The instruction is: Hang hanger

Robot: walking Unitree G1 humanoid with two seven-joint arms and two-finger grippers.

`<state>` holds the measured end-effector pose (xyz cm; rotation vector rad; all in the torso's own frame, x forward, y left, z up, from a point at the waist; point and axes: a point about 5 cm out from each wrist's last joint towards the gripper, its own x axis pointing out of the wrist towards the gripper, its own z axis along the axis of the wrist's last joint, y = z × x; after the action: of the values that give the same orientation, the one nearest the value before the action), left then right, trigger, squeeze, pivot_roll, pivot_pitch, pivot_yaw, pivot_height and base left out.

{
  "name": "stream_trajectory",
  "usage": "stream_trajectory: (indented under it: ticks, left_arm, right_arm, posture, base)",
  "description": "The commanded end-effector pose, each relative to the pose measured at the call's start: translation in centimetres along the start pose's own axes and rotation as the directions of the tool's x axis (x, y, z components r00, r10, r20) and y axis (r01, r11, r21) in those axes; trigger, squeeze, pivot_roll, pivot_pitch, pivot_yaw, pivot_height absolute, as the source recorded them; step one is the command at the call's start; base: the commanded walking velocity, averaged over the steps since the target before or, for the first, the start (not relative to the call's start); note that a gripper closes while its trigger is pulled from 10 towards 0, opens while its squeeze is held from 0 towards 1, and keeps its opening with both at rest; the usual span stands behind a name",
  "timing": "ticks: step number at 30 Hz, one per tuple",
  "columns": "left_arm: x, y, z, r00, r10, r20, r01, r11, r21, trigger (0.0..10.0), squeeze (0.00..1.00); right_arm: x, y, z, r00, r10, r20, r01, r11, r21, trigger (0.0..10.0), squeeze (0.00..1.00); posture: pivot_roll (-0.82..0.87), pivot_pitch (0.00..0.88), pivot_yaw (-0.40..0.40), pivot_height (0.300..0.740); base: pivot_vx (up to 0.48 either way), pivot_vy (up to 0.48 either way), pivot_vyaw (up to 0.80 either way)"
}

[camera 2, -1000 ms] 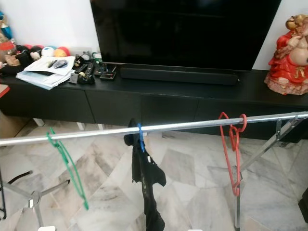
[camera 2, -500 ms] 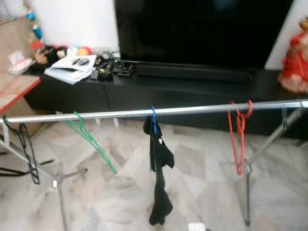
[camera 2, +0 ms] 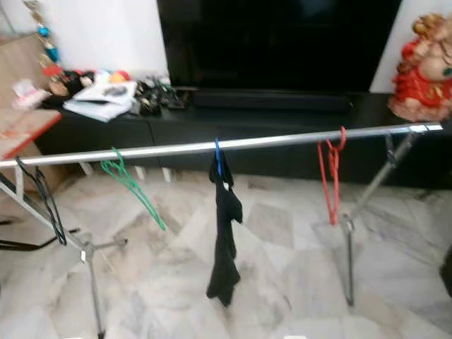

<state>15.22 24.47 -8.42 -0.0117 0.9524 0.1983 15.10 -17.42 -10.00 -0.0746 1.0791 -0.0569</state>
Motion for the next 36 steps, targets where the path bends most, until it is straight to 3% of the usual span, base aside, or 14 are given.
stream_trajectory:
  ticks: [1, 6, 36]
  left_arm:
    - [-0.13, 0.32, -0.52, 1.000, 0.012, -0.019, -0.012, 1.000, -0.001, 10.0, 0.00]
    - [-0.14, 0.37, -0.55, 1.000, 0.015, -0.021, -0.015, 1.000, -0.002, 10.0, 0.00]
    - [-0.15, 0.41, -0.53, 1.000, 0.005, -0.022, -0.004, 1.000, 0.014, 10.0, 0.00]
  right_arm:
    - [0.01, 0.24, 0.10, 1.000, 0.007, 0.002, -0.007, 1.000, 0.007, 10.0, 0.00]
    - [0.01, 0.28, 0.06, 1.000, 0.009, 0.001, -0.009, 1.000, 0.016, 10.0, 0.00]
    - [0.01, 0.34, -0.07, 1.000, 0.014, -0.012, -0.014, 1.000, 0.013, 10.0, 0.00]
  posture:
    - [0.01, 0.044, 0.017, 0.740]
    - [0.01, 0.045, 0.018, 0.740]
    - [0.02, 0.045, 0.019, 0.740]
  base:
    - [0.000, 0.000, 0.00]
    - [0.000, 0.000, 0.00]
    - [0.000, -0.043, -0.79]
